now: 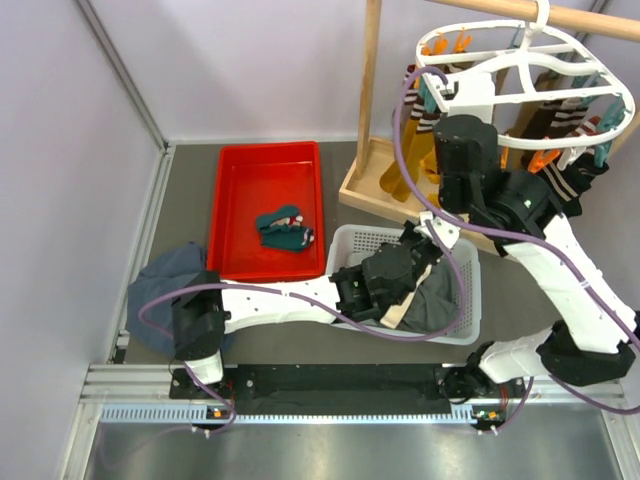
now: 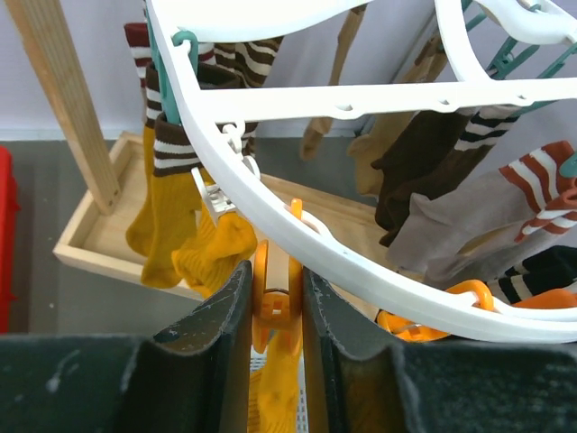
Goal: Remove the socks clipped to the hanger
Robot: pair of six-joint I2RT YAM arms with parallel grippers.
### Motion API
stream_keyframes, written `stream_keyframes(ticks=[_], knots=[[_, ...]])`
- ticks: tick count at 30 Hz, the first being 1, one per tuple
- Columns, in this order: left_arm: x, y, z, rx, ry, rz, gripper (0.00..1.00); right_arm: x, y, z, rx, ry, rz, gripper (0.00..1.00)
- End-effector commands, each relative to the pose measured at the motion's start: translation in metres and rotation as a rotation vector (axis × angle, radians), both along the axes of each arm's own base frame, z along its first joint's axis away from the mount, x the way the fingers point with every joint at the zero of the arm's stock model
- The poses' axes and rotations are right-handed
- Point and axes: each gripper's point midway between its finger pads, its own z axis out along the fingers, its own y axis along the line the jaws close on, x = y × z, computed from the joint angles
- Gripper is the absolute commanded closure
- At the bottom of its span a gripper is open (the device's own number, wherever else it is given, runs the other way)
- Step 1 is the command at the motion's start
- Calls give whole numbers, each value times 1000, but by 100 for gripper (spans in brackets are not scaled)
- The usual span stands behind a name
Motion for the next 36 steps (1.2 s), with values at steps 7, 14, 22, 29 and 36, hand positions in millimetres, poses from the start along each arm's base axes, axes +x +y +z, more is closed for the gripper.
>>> stream_keyframes(ticks=[7, 14, 22, 29, 36], knots=[[23, 55, -20, -131, 139, 102, 100, -19, -2, 26, 203, -101, 135, 92], [78, 148, -46, -238, 337, 236, 100, -39, -17, 26, 284, -141, 209, 92], [124, 254, -114, -226, 547, 480, 100, -44, -41, 14, 272, -156, 156, 91], [144, 281, -177, -180, 723, 584, 61, -44, -44, 12, 291, -159, 154, 91], [139, 249, -120, -196, 656, 368, 29, -45, -49, 14, 288, -163, 137, 91]])
